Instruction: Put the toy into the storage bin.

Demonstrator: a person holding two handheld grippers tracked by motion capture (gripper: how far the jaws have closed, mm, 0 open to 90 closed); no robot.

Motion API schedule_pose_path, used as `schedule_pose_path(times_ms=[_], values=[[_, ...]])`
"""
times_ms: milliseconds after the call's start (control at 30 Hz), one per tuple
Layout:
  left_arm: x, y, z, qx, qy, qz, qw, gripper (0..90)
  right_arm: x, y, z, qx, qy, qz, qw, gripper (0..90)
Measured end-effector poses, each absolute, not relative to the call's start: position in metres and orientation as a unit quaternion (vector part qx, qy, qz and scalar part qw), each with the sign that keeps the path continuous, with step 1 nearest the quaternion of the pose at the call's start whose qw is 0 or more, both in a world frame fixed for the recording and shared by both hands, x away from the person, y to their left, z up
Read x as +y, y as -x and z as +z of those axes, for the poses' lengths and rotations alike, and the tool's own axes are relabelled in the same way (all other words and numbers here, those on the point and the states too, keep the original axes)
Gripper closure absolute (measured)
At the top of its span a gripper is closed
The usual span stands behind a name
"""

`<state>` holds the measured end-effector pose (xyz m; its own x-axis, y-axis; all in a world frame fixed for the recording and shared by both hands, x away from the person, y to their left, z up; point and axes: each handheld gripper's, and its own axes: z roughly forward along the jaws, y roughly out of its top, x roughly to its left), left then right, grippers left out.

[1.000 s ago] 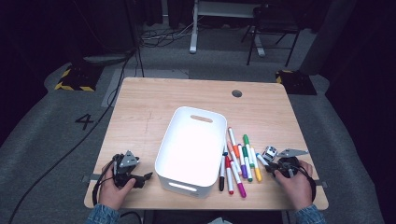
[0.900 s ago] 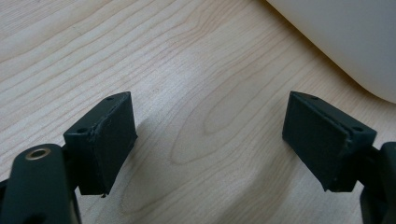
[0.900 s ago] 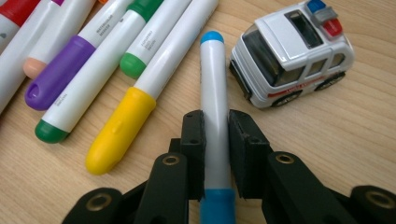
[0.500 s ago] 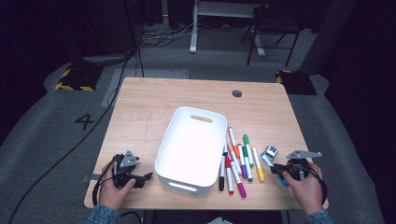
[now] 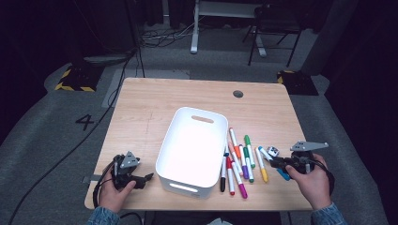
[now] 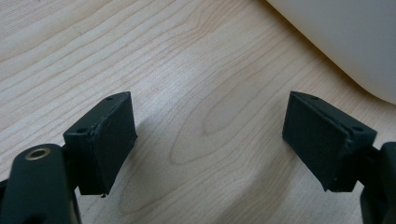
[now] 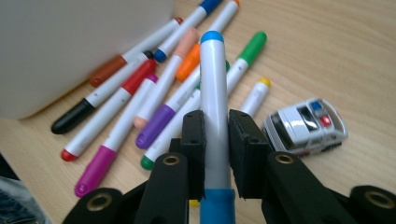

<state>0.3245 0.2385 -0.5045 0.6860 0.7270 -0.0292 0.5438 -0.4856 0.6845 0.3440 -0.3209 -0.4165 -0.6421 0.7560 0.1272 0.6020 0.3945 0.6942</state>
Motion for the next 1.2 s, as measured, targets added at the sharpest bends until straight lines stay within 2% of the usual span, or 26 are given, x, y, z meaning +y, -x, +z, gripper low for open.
schedule_pose_path(times_ms=[633, 1200], values=[[0.236, -0.321, -0.505, 0.386, -0.846, 0.139, 0.340, 14.7, -0.271, -0.361, -0.342, 0.853, -0.313, 0.408, 0.089, 76.6], [0.237, -0.320, -0.505, 0.388, -0.845, 0.139, 0.341, 15.0, -0.199, -0.379, -0.308, 0.874, -0.233, 0.421, 0.069, 76.5]])
